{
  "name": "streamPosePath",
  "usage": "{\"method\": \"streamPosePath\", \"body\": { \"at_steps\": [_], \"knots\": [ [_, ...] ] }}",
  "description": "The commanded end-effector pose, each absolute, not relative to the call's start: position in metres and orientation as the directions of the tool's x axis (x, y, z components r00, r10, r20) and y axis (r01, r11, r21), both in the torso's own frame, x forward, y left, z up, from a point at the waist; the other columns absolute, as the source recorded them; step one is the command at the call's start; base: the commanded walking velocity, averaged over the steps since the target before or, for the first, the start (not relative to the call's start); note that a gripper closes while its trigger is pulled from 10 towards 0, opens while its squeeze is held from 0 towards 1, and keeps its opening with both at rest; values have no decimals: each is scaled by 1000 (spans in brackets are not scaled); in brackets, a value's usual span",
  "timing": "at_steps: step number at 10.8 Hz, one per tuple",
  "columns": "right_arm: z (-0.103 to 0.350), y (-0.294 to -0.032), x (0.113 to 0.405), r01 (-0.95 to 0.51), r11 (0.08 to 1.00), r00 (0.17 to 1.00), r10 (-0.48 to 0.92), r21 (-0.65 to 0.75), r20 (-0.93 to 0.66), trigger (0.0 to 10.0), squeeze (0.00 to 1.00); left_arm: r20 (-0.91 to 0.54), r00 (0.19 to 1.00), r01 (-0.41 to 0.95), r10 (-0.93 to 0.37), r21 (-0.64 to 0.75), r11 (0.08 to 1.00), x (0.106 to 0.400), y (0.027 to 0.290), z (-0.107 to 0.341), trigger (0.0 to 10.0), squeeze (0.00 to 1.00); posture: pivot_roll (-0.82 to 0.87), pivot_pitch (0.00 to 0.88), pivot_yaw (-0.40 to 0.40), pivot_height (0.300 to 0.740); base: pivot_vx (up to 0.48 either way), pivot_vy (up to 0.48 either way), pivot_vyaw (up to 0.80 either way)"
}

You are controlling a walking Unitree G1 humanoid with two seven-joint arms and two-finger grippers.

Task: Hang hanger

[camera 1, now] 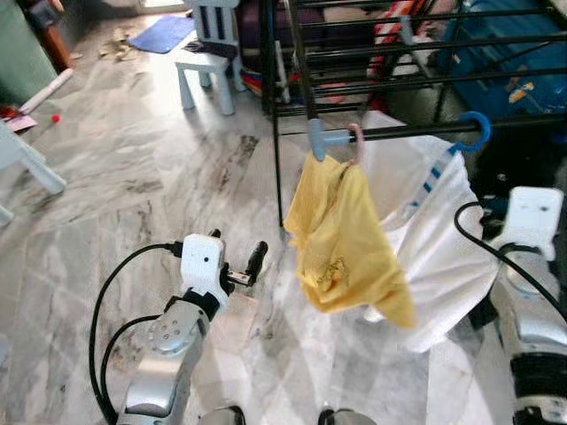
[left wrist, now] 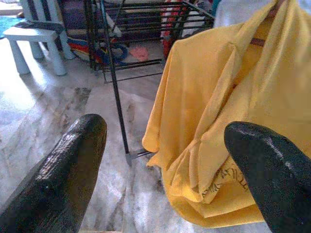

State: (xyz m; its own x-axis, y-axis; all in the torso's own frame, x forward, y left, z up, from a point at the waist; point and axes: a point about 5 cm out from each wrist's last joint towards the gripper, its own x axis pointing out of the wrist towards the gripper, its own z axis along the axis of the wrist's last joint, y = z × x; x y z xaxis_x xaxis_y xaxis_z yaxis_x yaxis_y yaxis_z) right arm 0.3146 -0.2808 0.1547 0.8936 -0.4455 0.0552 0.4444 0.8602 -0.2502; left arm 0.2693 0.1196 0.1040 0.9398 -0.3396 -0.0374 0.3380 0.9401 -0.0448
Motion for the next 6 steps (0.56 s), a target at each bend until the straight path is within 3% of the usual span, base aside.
{"method": "streamPosePath", "body": {
  "at_steps": [1, 4, 5, 6],
  "knots": [
    [158, -281, 307, 461, 844, 885, -459, -275, 74, 10000, 1000, -48, 941, 334, -336, -42, 942, 269, 121, 101, 10000, 0, -60, 162, 11, 740, 0, 0, 0],
    [151, -254, 294, 420, 871, 906, -417, -255, 71, 10000, 1000, -34, 947, 318, -319, -37, 947, 271, 124, 105, 10000, 0, -59, 160, 16, 740, 0, 0, 0],
    [148, -237, 295, 369, 901, 929, -366, -227, 60, 10000, 1000, -28, 953, 301, -302, -33, 953, 274, 127, 108, 10000, 0, -48, 159, 15, 740, 0, 0, 0],
    [147, -208, 296, 236, 955, 972, -231, -180, 49, 10000, 1000, -24, 958, 286, -286, -16, 958, 276, 132, 110, 10000, 0, -45, 157, 14, 740, 0, 0, 0]
  ]
}}
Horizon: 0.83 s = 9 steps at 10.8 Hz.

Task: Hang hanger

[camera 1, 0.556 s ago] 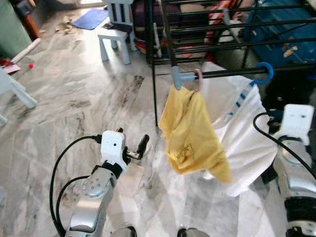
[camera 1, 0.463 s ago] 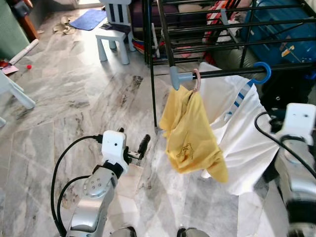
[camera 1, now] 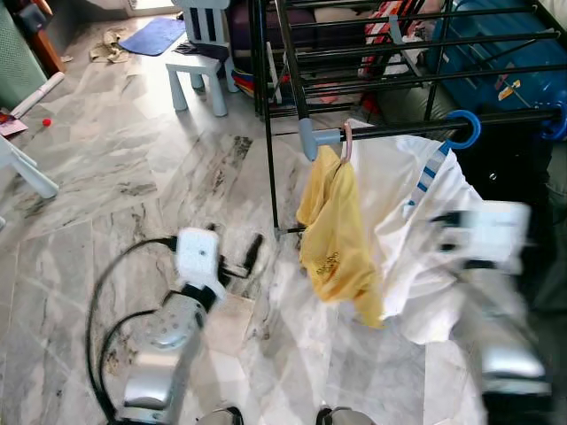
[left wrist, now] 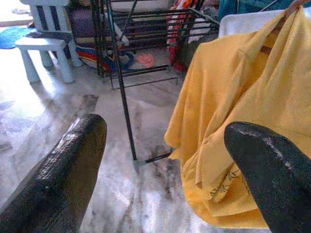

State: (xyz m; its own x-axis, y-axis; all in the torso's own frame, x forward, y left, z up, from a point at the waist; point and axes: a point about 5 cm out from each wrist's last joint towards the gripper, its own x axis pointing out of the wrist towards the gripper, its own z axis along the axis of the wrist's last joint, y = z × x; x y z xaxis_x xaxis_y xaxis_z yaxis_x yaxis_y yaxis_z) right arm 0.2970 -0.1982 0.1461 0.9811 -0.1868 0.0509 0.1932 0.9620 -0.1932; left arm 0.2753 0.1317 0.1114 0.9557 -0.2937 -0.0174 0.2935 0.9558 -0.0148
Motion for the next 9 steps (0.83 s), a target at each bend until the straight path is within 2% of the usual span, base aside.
{"method": "streamPosePath", "body": {
  "at_steps": [1, 2, 4, 6, 8, 9],
  "knots": [
    [150, -188, 294, 136, 971, 990, -126, -195, 60, 10000, 1000, -29, 965, 261, -261, -1, 965, 272, 143, 110, 10000, 0, -47, 158, 16, 740, 0, 0, 0],
    [150, -180, 295, 107, 974, 994, -98, -198, 54, 10000, 1000, -33, 970, 240, -240, 8, 971, 269, 152, 109, 10000, 0, -47, 159, 17, 740, 0, 0, 0],
    [148, -149, 301, -56, 992, 998, 58, -109, 10, 10000, 1000, -59, 983, 174, -171, 52, 983, 263, 179, 106, 10000, 0, -38, 163, 19, 740, 0, 0, 0],
    [153, -133, 313, -90, 991, 996, 92, -97, 8, 10000, 1000, -66, 991, 118, -113, 75, 990, 268, 199, 108, 10000, 0, -27, 167, 17, 740, 0, 0, 0],
    [139, -111, 327, -153, 986, 981, 144, -64, -129, 10000, 1000, -52, 990, 132, -128, 77, 988, 274, 194, 111, 10000, 0, -26, 159, 16, 740, 0, 0, 0],
    [131, -94, 332, -213, 977, 962, 207, -17, -176, 10000, 929, -52, 988, 149, -146, 70, 986, 274, 187, 110, 10000, 0, -28, 158, 16, 740, 0, 0, 0]
  ]
}}
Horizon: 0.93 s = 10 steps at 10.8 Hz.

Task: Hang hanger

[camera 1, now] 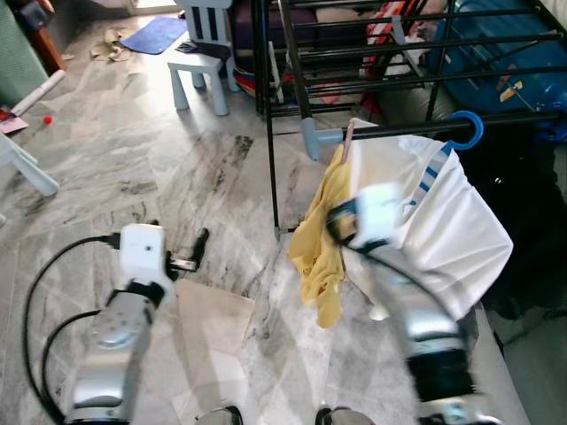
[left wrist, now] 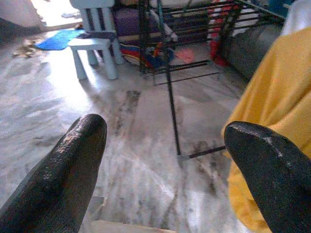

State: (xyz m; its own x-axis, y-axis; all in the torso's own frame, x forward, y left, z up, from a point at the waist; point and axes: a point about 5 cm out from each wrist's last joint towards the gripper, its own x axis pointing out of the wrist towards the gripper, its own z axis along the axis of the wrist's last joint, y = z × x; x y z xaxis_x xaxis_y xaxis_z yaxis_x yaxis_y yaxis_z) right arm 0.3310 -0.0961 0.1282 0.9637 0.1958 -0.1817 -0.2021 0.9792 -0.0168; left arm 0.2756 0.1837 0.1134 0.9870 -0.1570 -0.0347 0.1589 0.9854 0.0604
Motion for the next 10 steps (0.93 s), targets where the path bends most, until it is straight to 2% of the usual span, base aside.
{"method": "streamPosePath", "body": {
  "at_steps": [1, 2, 3, 4, 5, 6, 8, 10],
  "knots": [
    [131, -85, 334, -252, 968, 952, 245, -14, -182, 10000, 878, -52, 986, 159, -155, 66, 985, 274, 183, 109, 10000, 0, -26, 157, 15, 740, 0, 0, 0],
    [126, -77, 338, -280, 959, 938, 266, -35, -220, 10000, 698, -54, 984, 172, -168, 62, 983, 273, 178, 107, 10000, 0, -24, 156, 13, 740, 0, 0, 0],
    [118, -84, 339, -248, 967, 937, 224, -56, -268, 10000, 698, -55, 983, 177, -174, 63, 982, 272, 176, 107, 10000, 0, -20, 155, 11, 740, 0, 0, 0],
    [114, -100, 341, -190, 978, 945, 158, -89, -287, 10000, 608, -55, 983, 176, -173, 64, 982, 272, 176, 107, 10000, 0, -20, 155, 10, 740, 0, 0, 0],
    [113, -107, 342, -167, 980, 948, 130, -105, -291, 10000, 459, -55, 984, 175, -172, 63, 982, 272, 177, 107, 10000, 0, -25, 158, 10, 740, 0, 0, 0],
    [114, -120, 344, -128, 982, 952, 82, -139, -296, 10000, 408, -55, 984, 176, -172, 64, 982, 273, 177, 107, 10000, 0, -31, 159, 11, 740, 0, 0, 0],
    [120, -136, 347, -83, 981, 963, 35, -174, -266, 10000, 8, -57, 981, 191, -188, 63, 980, 275, 173, 106, 10000, 0, -40, 161, 19, 740, 0, 0, 0],
    [138, -127, 356, -140, 971, 979, 107, -193, -172, 10000, 0, -60, 977, 206, -202, 61, 977, 276, 168, 105, 10000, 0, -39, 161, 21, 740, 0, 0, 0]
  ]
}}
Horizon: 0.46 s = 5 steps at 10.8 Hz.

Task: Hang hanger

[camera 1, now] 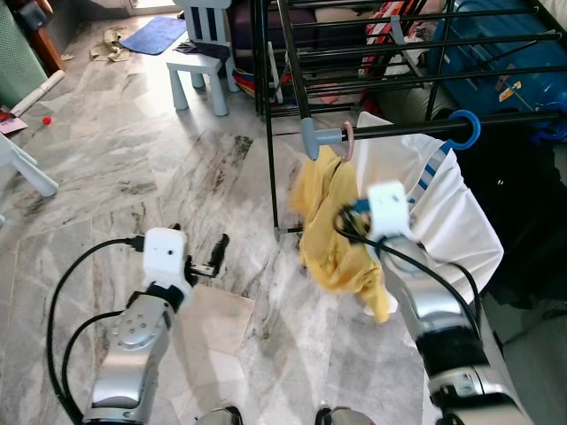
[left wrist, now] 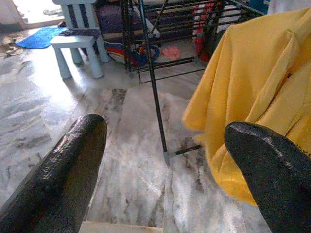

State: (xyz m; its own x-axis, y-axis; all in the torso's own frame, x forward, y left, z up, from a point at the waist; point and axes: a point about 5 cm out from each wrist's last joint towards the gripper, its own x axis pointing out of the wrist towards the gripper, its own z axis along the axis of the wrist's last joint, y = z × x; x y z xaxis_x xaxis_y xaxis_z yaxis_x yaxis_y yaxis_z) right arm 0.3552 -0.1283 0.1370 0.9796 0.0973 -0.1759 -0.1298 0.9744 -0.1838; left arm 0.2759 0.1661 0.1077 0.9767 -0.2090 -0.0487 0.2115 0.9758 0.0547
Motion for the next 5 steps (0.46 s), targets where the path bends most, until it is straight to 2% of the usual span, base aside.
{"method": "streamPosePath", "body": {
  "at_steps": [1, 3, 5],
  "knots": [
    [138, -126, 357, -150, 972, 977, 118, -181, -176, 10000, 0, -60, 977, 208, -205, 60, 976, 276, 167, 105, 10000, 0, -36, 161, 20, 740, 0, 0, 0],
    [150, -152, 369, -42, 959, 990, 3, -280, -138, 10000, 0, -58, 977, 208, -205, 57, 976, 273, 166, 105, 10000, 0, -29, 164, 15, 740, 0, 0, 0],
    [167, -155, 371, 1, 971, 1000, -8, -240, -30, 10000, 0, -62, 977, 207, -203, 56, 977, 272, 166, 104, 10000, 0, -30, 168, 16, 740, 0, 0, 0]
  ]
}}
